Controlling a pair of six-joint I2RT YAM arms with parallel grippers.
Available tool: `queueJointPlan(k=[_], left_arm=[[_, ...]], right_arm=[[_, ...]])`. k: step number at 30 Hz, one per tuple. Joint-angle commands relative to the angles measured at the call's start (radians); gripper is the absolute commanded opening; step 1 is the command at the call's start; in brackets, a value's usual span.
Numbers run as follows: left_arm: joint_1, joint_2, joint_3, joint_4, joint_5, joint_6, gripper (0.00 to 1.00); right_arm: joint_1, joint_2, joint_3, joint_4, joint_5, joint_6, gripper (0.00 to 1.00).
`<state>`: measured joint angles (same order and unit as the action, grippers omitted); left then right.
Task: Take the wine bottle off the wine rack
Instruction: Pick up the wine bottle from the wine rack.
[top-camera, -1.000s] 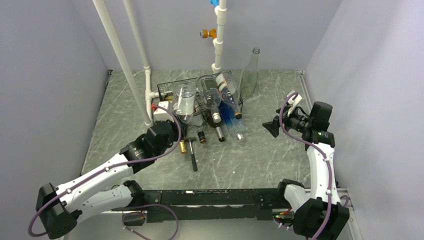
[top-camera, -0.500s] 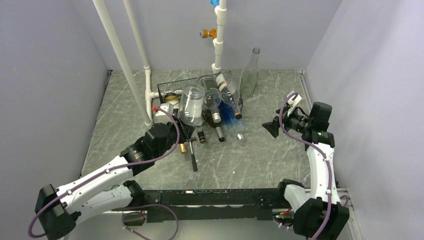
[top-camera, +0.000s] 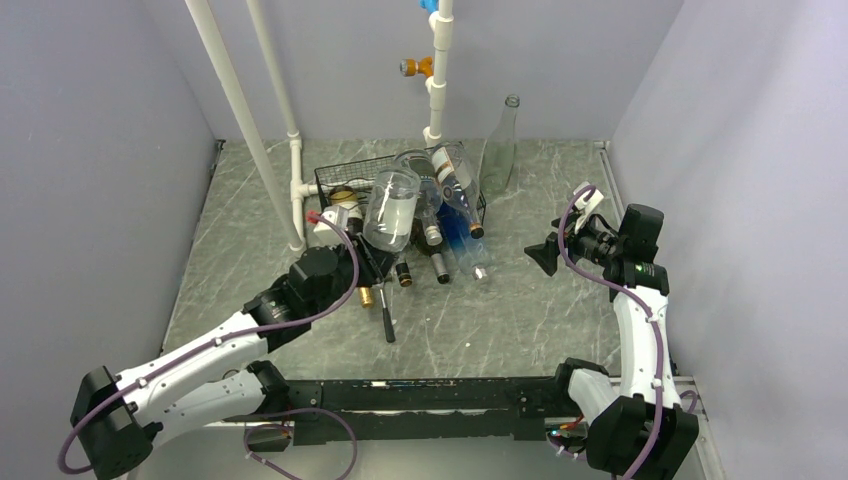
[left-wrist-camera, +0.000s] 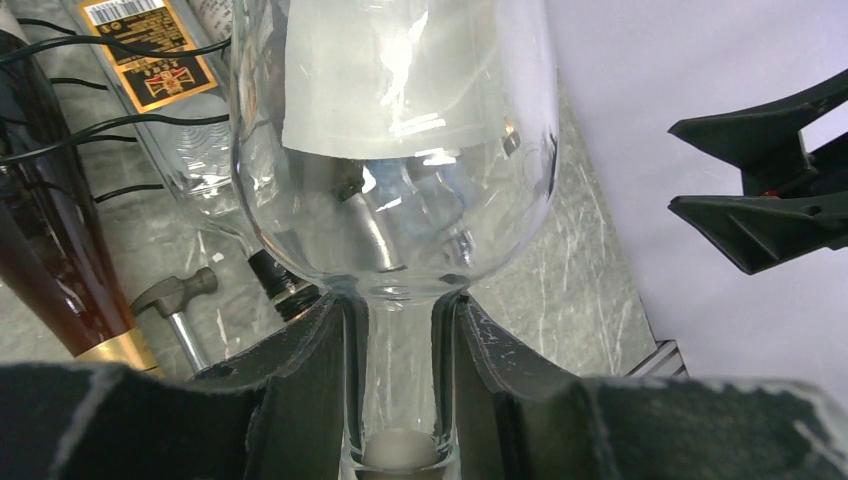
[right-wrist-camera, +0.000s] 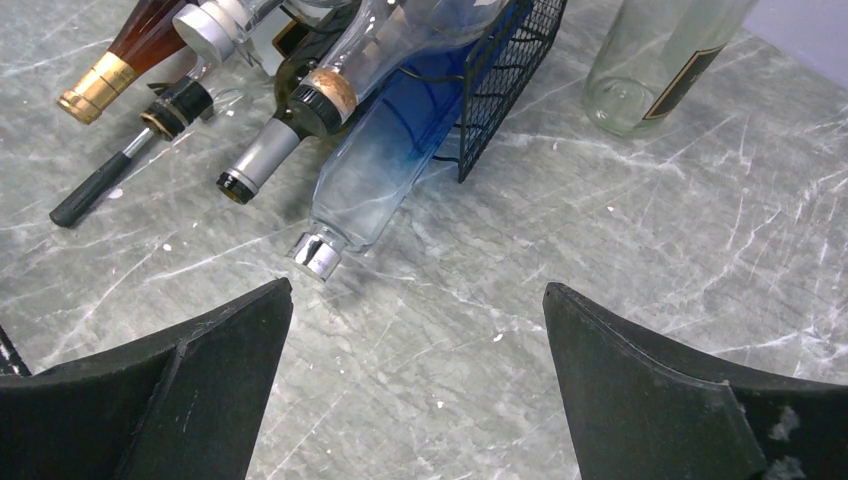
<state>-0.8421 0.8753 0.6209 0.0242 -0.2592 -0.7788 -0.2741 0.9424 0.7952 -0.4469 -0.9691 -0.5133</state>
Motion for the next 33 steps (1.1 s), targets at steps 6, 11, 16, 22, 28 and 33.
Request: queueJointPlan(k=[6, 11, 16, 22, 28, 33], left_arm=[[-0.006, -0.014, 0.046, 0.395, 0.077, -0.019, 0.0], [-0.008, 0.005, 0.057, 0.424, 0.133, -0.012, 0.0], [-0.014, 0.033, 0.069, 0.458, 0.187, -0.001, 0.0], [-0.029, 0.059, 0.083, 0.495, 0.245, 0.008, 0.0], [-0.05, 0.088, 0.106, 0.525, 0.292, 0.019, 0.0], [-0.064, 0.104, 0.116, 0.546, 0.33, 0.02, 0.0]], right_arm=[[0.002, -0.01, 0.004, 0.022, -0.041, -0.018, 1.0], [0.002, -0.013, 0.014, -0.014, -0.088, -0.052, 1.0], [0.001, -0.016, 0.029, -0.073, -0.148, -0.116, 1.0], [0.0, -0.016, 0.049, -0.162, -0.225, -0.214, 1.0], [-0.005, -0.013, 0.087, -0.246, -0.257, -0.287, 1.0], [-0.005, -0.01, 0.154, -0.363, -0.267, -0.375, 1.0]])
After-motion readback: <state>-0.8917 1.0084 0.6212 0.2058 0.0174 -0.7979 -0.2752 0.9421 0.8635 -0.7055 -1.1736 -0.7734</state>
